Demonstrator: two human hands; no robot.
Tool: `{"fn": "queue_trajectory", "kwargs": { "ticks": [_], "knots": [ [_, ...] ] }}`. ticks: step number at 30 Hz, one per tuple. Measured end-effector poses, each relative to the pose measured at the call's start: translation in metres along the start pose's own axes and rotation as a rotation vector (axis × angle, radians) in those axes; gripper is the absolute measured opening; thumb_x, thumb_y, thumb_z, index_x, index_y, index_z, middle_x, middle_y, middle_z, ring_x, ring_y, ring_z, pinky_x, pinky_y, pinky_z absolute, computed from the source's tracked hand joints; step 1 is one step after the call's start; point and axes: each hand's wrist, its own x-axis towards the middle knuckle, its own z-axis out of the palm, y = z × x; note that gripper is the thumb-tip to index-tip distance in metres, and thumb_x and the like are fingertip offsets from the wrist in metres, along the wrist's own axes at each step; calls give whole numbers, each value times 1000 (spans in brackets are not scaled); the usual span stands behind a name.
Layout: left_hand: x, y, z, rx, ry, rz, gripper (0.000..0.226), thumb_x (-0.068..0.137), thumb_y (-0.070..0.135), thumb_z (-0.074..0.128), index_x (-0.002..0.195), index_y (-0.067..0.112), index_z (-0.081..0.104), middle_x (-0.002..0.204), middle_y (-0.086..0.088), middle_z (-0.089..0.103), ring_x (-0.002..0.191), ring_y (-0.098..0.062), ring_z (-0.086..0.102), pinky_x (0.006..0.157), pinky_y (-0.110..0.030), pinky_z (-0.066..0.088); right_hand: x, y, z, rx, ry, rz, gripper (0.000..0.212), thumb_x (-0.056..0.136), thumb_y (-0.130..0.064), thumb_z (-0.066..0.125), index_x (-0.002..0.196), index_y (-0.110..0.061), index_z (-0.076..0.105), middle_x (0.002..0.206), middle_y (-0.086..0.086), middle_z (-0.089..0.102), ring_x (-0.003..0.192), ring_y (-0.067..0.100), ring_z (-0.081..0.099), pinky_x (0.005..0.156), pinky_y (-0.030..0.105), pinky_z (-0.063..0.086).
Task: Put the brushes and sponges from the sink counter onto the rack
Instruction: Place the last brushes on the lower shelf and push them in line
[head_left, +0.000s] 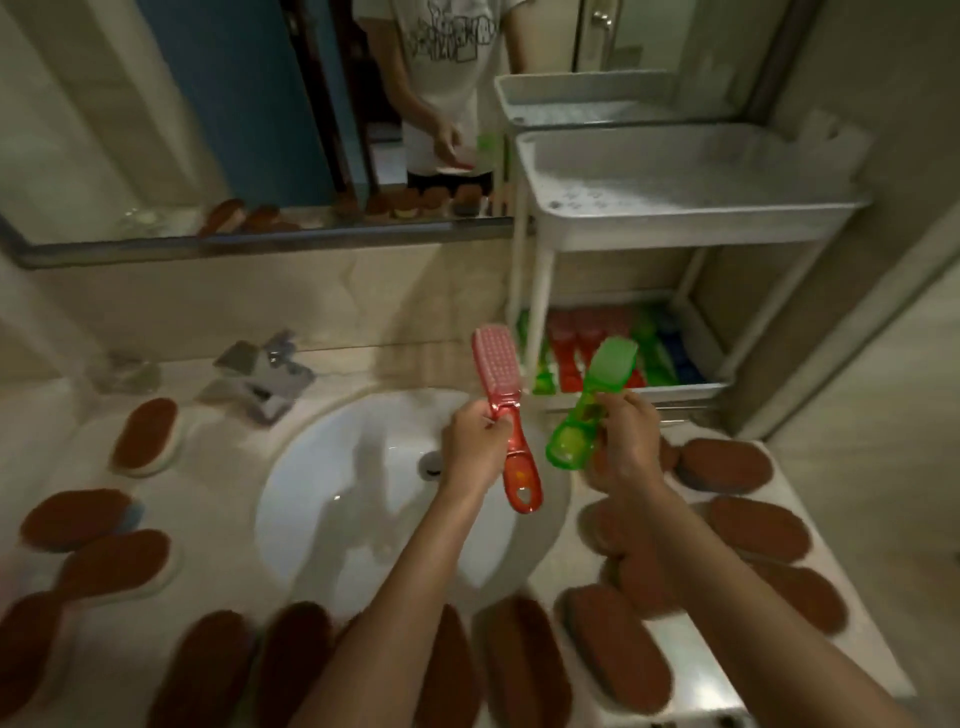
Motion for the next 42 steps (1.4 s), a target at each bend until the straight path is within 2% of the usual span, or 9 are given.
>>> {"fn": "queue_trajectory", "kwargs": {
  "ticks": [5,12,17,22,27,29,33,38,42],
  "knots": [
    [-6,35,97,67,-94,-7,26,88,13,52,65,5,61,81,-27,69,73,-38,68,59,-31,47,57,-27,-79,-29,105,64,25,87,-1,48,66,-13,55,67,4,52,64,17,49,62,30,41],
    [41,64,157,-90,-94,-246,32,91,3,45,61,12,41,50,-8,43,24,-11,40,26,-11,29,111,-50,-98,46,-14,293,26,92,3,40,71,-12,45,62,2,41,44,9,38,34,17,34],
    [79,66,164,-471,-113,-458,24,97,-5,33,82,5,49,69,-11,49,51,-17,47,26,-15,42,142,-71,-83,243,-37,391,31,97,6,30,70,-8,38,65,7,37,28,7,38,22,11,23],
    [101,62,166,-623,-80,-579,27,100,-5,28,119,1,46,114,-24,57,106,-36,59,83,-43,49,176,-63,-63,318,6,470,35,98,6,22,68,-7,34,66,7,33,46,12,38,21,11,28],
    [113,62,173,-693,-22,-628,42,100,-7,24,138,0,39,142,-24,43,131,-38,44,98,-50,41,189,-53,-52,377,55,522,17,98,4,32,93,-1,48,86,18,48,60,20,43,23,17,40],
    [118,62,175,-733,-8,-632,44,100,-7,22,139,2,39,143,-23,43,132,-37,43,100,-51,40,194,-52,-49,417,72,527,22,98,3,36,84,1,52,111,22,51,62,21,45,26,19,43],
    [120,62,180,-770,-43,-682,41,102,-2,21,138,-2,39,144,-25,41,133,-39,41,109,-47,36,203,-49,-46,483,119,537,35,98,2,37,132,2,48,141,21,43,73,27,53,27,21,46],
    [119,63,174,-735,-69,-669,37,102,-1,23,131,-7,45,135,-28,48,134,-40,40,114,-46,31,197,-51,-49,610,116,567,38,98,2,37,135,-1,44,143,21,40,129,30,46,95,28,47],
    [109,62,163,-624,-133,-605,25,101,1,29,106,-4,52,89,-21,55,106,-39,59,99,-36,49,187,-50,-50,575,104,530,40,97,5,36,135,0,44,141,19,43,113,29,57,78,27,54]
  ]
}}
